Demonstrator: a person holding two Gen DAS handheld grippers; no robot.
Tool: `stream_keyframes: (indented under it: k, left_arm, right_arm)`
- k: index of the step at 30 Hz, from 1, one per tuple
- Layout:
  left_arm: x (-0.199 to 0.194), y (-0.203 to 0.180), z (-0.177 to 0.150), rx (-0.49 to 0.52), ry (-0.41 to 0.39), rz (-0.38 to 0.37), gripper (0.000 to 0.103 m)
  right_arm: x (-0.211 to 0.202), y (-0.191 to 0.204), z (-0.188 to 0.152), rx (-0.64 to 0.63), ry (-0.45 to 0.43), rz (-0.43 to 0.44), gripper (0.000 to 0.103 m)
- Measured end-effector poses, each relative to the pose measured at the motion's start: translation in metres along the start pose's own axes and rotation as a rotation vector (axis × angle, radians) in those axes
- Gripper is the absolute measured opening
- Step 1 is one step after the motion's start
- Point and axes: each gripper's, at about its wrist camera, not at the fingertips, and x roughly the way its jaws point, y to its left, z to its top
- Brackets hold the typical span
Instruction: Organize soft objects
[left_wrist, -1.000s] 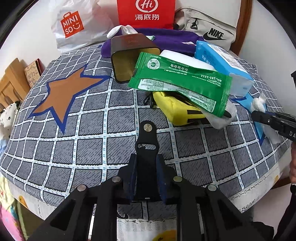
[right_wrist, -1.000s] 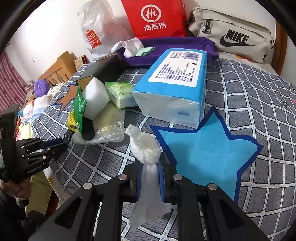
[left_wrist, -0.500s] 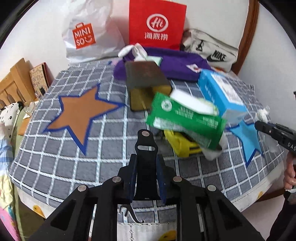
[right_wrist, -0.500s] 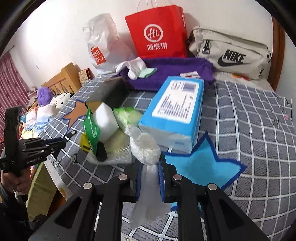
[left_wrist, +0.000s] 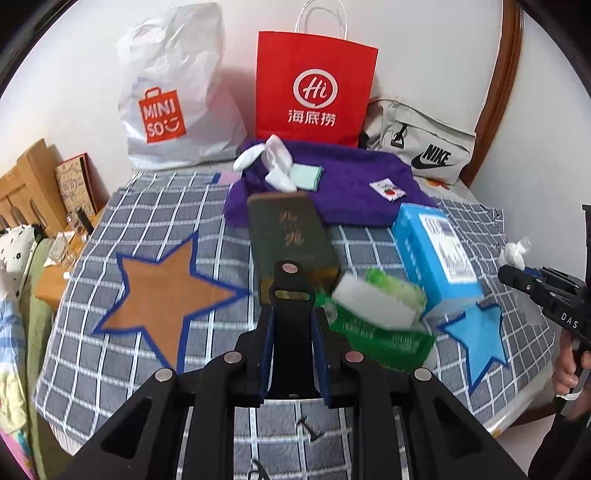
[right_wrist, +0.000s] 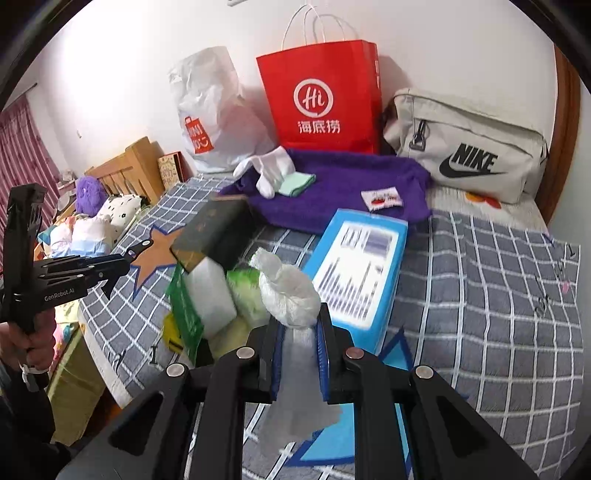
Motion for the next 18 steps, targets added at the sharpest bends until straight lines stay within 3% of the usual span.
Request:
stream_keyframes:
  k: [18]
  left_arm:
    - [0.042,0.002,0.089,-0.018,-0.042,-0.006,0.019]
  right_arm:
    - [0.049,-0.038,0.078,0.02,0.006,-0.025,0.016]
